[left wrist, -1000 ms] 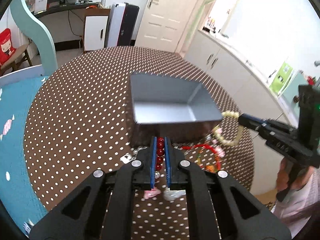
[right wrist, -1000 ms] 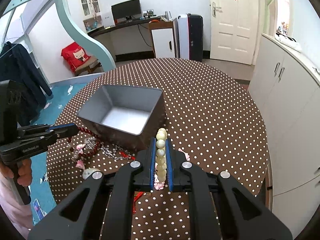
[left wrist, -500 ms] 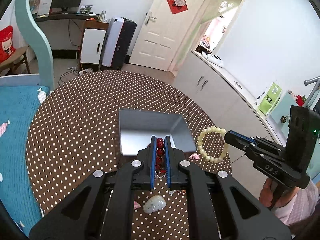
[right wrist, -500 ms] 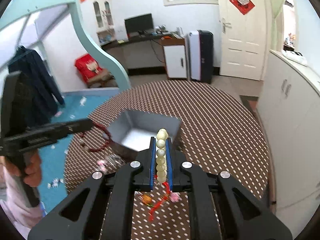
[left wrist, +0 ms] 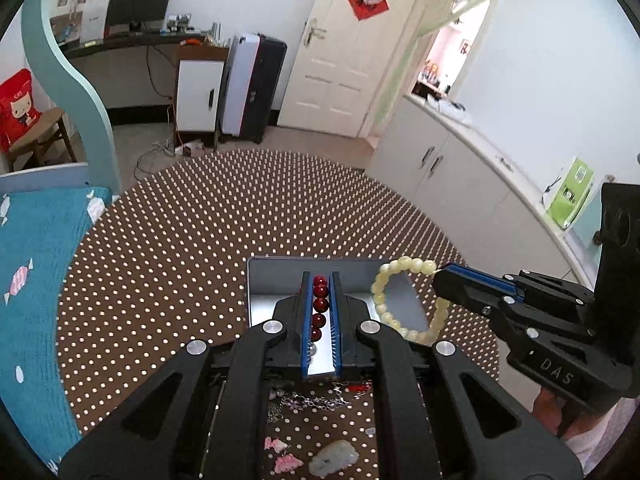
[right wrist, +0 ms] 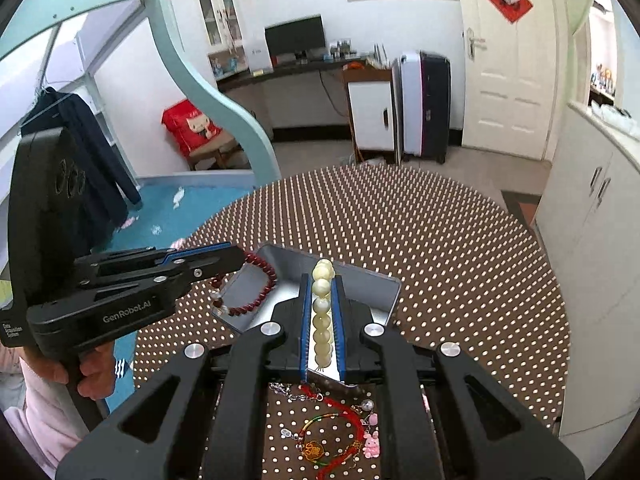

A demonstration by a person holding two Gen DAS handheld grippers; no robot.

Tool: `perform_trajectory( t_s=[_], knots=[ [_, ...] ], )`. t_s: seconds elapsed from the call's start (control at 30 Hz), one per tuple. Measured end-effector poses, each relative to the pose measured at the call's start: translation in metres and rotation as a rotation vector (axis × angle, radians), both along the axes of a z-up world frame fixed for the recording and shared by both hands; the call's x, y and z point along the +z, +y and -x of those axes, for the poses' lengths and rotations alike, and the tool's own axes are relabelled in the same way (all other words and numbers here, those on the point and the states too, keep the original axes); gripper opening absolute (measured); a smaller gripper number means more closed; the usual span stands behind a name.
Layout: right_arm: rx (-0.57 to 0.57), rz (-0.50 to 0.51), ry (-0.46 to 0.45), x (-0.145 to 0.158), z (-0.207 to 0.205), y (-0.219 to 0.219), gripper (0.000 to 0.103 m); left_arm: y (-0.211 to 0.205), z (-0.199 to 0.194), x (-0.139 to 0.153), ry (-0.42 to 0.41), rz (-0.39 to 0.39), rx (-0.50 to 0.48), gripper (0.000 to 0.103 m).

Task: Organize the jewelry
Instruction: 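Lower both bracelets into the grey tray and open both tools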

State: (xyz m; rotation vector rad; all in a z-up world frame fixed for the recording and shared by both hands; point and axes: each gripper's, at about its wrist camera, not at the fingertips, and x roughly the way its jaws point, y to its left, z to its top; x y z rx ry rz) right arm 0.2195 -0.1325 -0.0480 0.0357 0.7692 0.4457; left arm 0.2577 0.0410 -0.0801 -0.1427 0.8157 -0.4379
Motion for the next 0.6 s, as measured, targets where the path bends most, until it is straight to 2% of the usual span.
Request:
perform_trajectory(
  t_s=[0.13,0.17,0.2,0.23,0.27,0.37,0.47,0.5,0.57,0.6],
  knots=[
    [-0.035,0.005,0.040,-0.009,-0.011,0.000,0.012,-0.007,-0.010,-0.018,0.040,-0.029,-0.004,0.008],
    [-0.042,0.010,0.043,-0.010,-0.012,0.000,0.017,-0.009,-0.011,-0.020,0.044,-0.031,-0.013,0.008],
    [-0.046,0.011,0.042,-0.008,-0.012,0.000,0.027,-0.010,-0.011,-0.022,0.043,-0.035,-0.020,0.008],
    [-0.057,0.018,0.038,-0.007,-0.012,-0.001,0.057,-0.010,-0.011,-0.023,0.038,-0.043,-0.016,0.008],
    [-0.077,0.030,0.023,-0.006,-0.011,-0.002,0.071,-0.011,-0.012,-0.023,0.031,-0.056,-0.006,0.008],
    [-0.102,0.032,0.004,-0.003,-0.007,-0.010,0.072,-0.008,-0.013,-0.024,0.029,-0.051,-0.008,0.009],
    [-0.142,0.058,0.003,-0.006,-0.004,-0.017,0.078,-0.003,-0.011,-0.026,0.030,-0.066,-0.001,0.025],
    [-0.147,0.058,0.005,-0.008,-0.003,-0.020,0.078,-0.003,-0.009,-0.027,0.029,-0.065,0.002,0.029],
    [-0.158,0.048,0.012,-0.009,0.000,-0.025,0.080,0.000,-0.005,-0.027,0.029,-0.062,0.000,0.029],
    [-0.165,0.050,0.013,-0.009,0.001,-0.026,0.081,0.000,-0.003,-0.027,0.028,-0.071,0.002,0.035]
  ],
)
